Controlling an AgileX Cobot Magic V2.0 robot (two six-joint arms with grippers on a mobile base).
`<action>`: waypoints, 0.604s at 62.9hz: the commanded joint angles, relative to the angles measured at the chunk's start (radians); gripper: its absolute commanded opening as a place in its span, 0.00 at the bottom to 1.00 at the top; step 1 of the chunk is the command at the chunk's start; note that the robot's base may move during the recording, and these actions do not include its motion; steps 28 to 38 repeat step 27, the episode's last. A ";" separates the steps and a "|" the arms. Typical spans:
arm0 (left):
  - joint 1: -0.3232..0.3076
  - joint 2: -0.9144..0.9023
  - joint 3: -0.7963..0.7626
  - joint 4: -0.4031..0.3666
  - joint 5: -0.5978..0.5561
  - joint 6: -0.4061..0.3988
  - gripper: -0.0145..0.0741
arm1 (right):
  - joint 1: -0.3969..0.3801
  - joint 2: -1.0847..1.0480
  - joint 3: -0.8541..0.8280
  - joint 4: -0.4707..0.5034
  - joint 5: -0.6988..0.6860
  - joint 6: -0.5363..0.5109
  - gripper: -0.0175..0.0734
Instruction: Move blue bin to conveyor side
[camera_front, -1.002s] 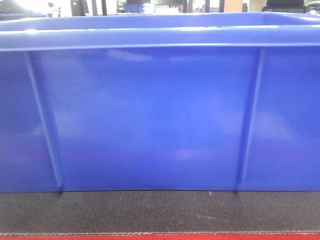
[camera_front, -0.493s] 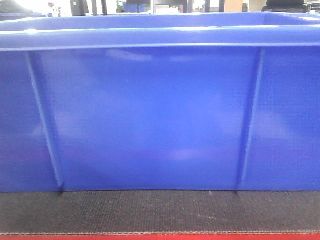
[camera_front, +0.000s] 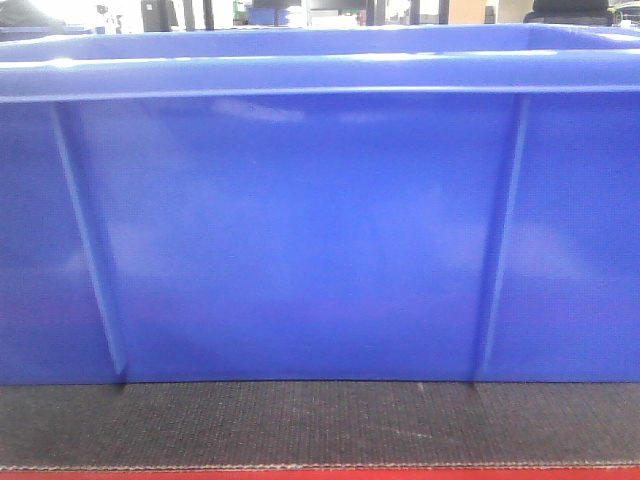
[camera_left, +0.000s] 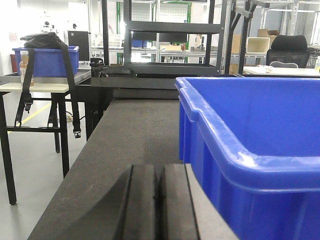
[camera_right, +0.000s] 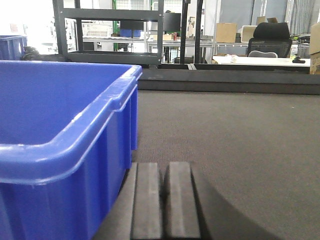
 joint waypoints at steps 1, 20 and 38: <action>-0.001 -0.003 -0.002 -0.005 -0.022 0.001 0.15 | -0.005 -0.004 -0.001 -0.009 -0.016 -0.002 0.11; -0.001 -0.003 -0.002 -0.005 -0.022 0.001 0.15 | -0.005 -0.004 -0.001 -0.009 -0.016 -0.002 0.11; -0.001 -0.003 -0.002 -0.005 -0.022 0.001 0.15 | -0.005 -0.004 -0.001 -0.009 -0.016 -0.002 0.11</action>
